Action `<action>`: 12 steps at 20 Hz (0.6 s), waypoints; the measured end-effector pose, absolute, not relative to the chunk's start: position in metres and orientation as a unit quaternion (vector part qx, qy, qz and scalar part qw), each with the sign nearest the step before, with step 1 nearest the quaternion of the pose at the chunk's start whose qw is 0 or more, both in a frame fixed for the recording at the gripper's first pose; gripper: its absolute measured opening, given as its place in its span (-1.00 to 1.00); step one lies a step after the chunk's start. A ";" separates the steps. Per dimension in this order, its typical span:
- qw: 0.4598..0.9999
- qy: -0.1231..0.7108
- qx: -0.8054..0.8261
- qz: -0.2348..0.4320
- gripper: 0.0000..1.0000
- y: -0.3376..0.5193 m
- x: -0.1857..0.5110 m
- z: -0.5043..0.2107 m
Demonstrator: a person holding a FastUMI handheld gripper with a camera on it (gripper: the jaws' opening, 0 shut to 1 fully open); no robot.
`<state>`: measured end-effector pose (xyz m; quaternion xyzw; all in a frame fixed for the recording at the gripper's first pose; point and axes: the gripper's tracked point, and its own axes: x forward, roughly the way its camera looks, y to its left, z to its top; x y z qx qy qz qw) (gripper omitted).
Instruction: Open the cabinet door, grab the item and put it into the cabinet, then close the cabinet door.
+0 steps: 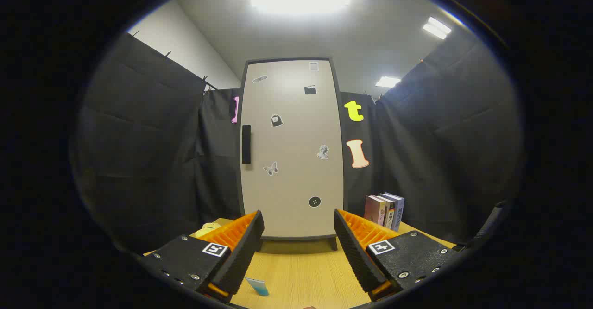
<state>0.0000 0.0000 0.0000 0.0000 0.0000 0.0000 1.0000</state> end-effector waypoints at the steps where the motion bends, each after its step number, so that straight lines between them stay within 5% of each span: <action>1: 1.000 0.000 0.000 -0.001 0.88 -0.002 0.000 0.000; 12: 1.000 0.005 0.007 0.007 0.88 -0.002 -0.011 -0.003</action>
